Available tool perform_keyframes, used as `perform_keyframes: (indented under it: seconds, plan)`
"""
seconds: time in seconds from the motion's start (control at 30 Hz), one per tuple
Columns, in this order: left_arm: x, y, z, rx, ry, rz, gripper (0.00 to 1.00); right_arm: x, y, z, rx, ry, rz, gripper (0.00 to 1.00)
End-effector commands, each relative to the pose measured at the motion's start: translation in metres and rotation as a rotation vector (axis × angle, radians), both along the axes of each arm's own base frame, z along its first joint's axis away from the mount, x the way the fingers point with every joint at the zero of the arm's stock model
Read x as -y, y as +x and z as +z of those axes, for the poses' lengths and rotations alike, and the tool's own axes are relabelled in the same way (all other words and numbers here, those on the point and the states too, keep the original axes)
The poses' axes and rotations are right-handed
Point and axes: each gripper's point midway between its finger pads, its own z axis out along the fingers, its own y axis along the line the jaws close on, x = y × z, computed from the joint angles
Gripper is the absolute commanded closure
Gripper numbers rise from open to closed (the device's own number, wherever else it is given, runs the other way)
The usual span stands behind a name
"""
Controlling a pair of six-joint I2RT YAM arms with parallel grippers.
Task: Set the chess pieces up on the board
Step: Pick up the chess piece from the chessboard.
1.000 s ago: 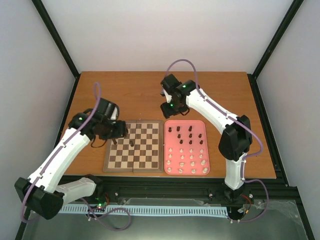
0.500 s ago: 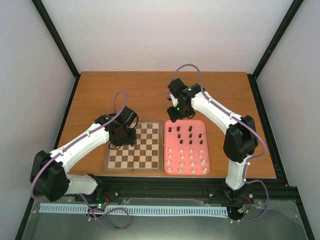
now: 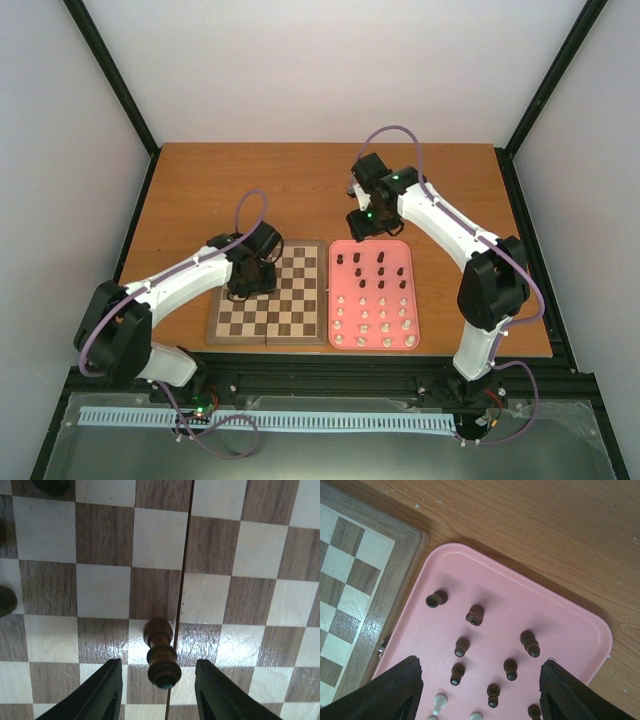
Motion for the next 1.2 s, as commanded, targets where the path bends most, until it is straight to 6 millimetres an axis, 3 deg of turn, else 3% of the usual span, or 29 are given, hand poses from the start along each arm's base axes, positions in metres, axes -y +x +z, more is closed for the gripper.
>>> perform_keyframes:
  seconds: [0.0, 0.3, 0.43, 0.57, 0.67, 0.8, 1.0, 1.17]
  plan:
    - [0.005, 0.012, 0.000, 0.043, 0.003, 0.017, 0.56, 0.003, 0.003, 0.013, 0.033, 0.033, 0.004, 0.37]
    - [0.005, 0.017, -0.003, 0.038, 0.025, 0.010, 0.61, 0.006, 0.004, 0.010, 0.027, 0.036, -0.003, 0.37]
    - [0.006, 0.018, -0.003, 0.036, 0.032, 0.006, 0.75, 0.006, 0.004, 0.008, 0.020, 0.036, -0.004, 0.37]
    - [0.006, 0.021, -0.001, 0.042, 0.038, 0.004, 0.80, 0.007, 0.005, 0.008, 0.020, 0.035, -0.006, 0.36]
    - [0.006, 0.022, 0.000, 0.044, 0.045, -0.003, 0.89, 0.006, 0.005, 0.007, 0.016, 0.036, -0.006, 0.37]
    - [0.004, 0.020, 0.012, 0.052, 0.042, -0.006, 0.99, 0.007, 0.004, 0.006, 0.011, 0.034, -0.005, 0.37]
    - [-0.013, -0.003, 0.047, 0.060, 0.033, 0.024, 0.98, 0.006, 0.003, 0.007, 0.012, 0.044, -0.002, 0.37]
    - [-0.042, -0.035, 0.052, 0.047, 0.050, 0.096, 0.96, 0.004, 0.001, 0.008, 0.010, 0.057, 0.004, 0.37]
